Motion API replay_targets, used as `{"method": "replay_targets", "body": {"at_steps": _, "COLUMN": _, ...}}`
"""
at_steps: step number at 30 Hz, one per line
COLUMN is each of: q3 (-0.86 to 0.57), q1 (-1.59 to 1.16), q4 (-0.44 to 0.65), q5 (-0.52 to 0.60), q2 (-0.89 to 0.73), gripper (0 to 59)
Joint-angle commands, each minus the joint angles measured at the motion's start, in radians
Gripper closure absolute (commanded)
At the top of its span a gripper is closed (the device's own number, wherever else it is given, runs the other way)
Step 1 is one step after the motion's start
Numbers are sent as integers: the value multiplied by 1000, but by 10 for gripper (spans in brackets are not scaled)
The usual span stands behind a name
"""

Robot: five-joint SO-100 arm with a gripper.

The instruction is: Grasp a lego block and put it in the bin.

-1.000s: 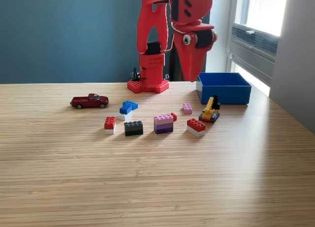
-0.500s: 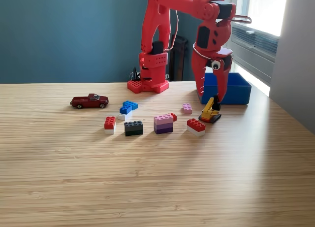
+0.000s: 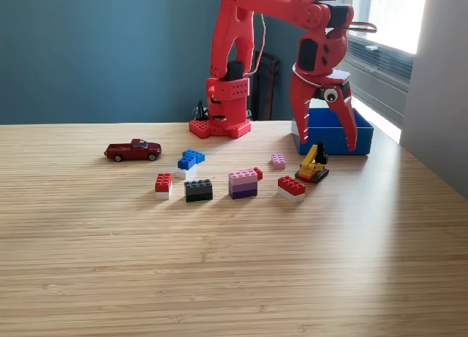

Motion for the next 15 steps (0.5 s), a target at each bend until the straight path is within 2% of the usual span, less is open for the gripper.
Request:
{"method": "replay_targets", "body": {"at_steps": 1, "q3": 26, "q1": 2, "q4": -48, "q5": 9, "q2": 40, "gripper": 239}}
{"method": "replay_targets", "body": {"at_steps": 15, "q3": 143, "q1": 49, "q4": -170, "q5": 9, "q2": 40, "gripper": 256}}
